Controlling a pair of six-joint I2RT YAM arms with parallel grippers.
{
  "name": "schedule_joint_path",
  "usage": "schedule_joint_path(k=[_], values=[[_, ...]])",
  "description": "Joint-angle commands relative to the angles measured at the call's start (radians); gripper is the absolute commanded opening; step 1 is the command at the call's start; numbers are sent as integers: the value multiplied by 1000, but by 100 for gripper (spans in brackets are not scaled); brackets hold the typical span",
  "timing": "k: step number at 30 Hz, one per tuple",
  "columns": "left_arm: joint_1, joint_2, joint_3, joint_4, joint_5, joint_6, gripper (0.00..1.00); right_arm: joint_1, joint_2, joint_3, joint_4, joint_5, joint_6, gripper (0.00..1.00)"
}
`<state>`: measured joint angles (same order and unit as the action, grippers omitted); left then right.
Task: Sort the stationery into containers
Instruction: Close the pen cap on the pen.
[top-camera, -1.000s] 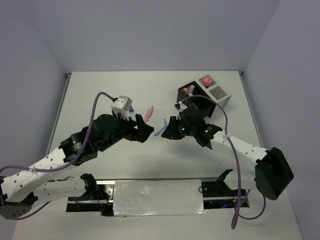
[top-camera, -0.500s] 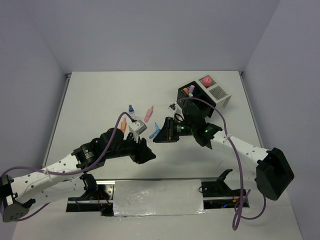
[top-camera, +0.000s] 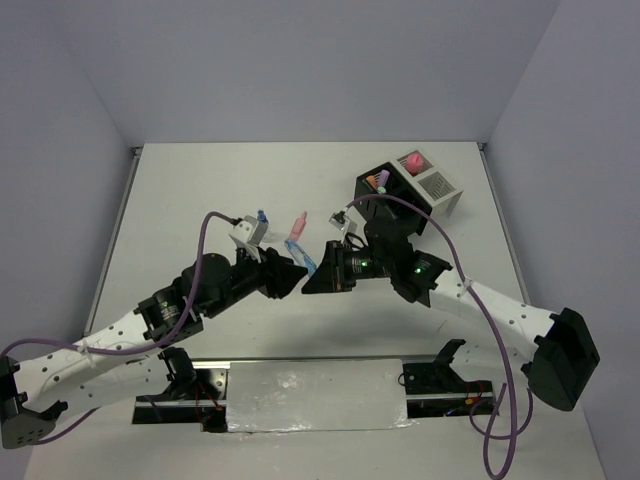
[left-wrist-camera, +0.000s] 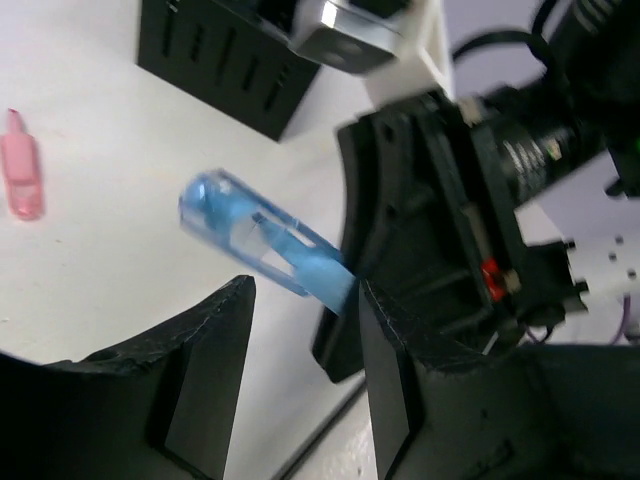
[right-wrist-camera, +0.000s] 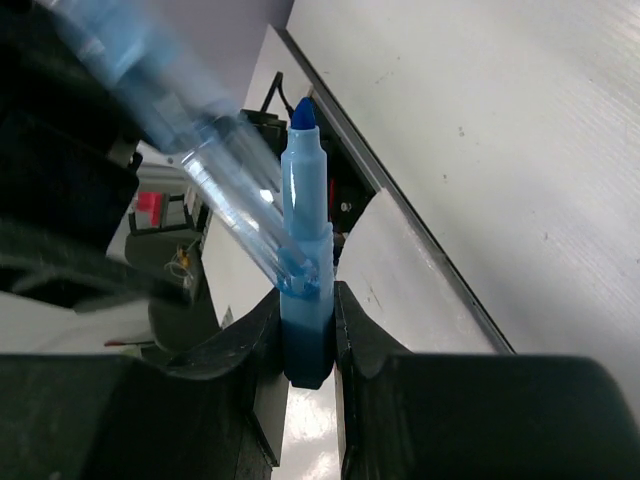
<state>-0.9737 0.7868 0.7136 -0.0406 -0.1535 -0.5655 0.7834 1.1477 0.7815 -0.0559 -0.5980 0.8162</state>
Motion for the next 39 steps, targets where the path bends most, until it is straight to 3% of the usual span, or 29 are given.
schedule_joint_path(k=[1, 8, 14, 19, 20, 26, 32, 35, 38, 39], values=[[3, -26, 44, 82, -136, -33, 58, 11, -57, 4, 25, 3, -23, 0], [7, -3, 24, 70, -118, -53, 58, 34, -124, -10, 129, -58, -60, 0], [21, -84, -115, 310, 29, -65, 60, 48, -154, 13, 82, -71, -121, 0], [26, -193, -219, 484, 140, -45, 75, 47, -178, 32, 13, -56, -164, 0], [27, -204, -241, 496, 144, -45, 83, 47, -186, 35, -2, -51, -178, 0], [33, -230, -301, 585, 192, -82, 92, 47, -246, 73, -1, -91, -198, 0], [36, -184, -402, 894, 290, -223, 96, 45, -295, 143, -5, -145, -218, 0], [36, -114, -427, 1141, 313, -354, 99, 47, -266, 199, -12, -158, -157, 0], [36, -2, -410, 1280, 353, -462, 99, 45, -244, 217, 101, -219, -62, 0], [35, 30, -405, 1399, 373, -493, 99, 47, -241, 214, 146, -245, -42, 0]])
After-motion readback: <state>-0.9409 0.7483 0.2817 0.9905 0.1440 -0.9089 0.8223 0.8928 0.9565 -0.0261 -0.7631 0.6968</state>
